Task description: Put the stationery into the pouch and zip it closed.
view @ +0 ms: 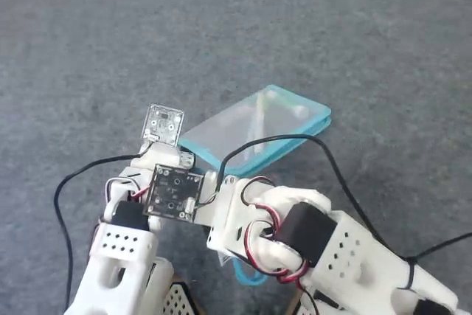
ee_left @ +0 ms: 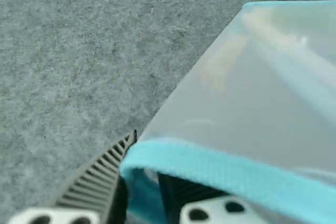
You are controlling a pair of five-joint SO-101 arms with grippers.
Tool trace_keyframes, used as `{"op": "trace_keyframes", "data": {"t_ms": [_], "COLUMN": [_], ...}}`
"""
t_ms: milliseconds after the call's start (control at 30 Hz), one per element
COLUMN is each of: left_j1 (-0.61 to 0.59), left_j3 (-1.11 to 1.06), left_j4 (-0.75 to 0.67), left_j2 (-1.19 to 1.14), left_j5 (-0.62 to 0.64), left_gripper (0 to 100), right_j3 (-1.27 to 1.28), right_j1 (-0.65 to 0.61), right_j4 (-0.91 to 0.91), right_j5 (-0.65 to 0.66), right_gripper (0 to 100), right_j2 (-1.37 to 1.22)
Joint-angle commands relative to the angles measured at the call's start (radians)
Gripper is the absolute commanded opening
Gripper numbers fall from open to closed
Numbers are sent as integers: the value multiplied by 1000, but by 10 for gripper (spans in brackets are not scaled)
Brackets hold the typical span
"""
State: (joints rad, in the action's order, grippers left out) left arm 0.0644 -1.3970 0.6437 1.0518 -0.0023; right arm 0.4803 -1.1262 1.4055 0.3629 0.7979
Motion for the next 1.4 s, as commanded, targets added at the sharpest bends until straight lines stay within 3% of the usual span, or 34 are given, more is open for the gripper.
{"op": "trace_keyframes", "data": {"t_ms": [0,133,267,367,467,600,700,933,1367], "left_j1": [2,2,3,3,3,3,2,-3,3], "left_j3": [18,18,18,19,19,19,22,53,56], "left_j4": [3,3,3,3,3,3,14,57,54], "left_j2": [25,26,26,26,26,26,26,28,28], "left_j5": [-20,-20,-20,-20,-20,-20,-20,-20,-20], "left_gripper": [9,9,9,9,9,9,9,9,9], "right_j3": [-104,-101,-115,-141,-203,-235,-126,342,720], "right_j1": [-71,2,105,110,113,140,242,549,576], "right_j4": [-2,38,140,213,266,314,295,-139,-533], "right_j5": [37,38,80,150,153,157,219,465,474], "right_gripper": [8,55,267,425,497,500,489,431,443], "right_j2": [67,65,68,97,165,240,248,248,248]}}
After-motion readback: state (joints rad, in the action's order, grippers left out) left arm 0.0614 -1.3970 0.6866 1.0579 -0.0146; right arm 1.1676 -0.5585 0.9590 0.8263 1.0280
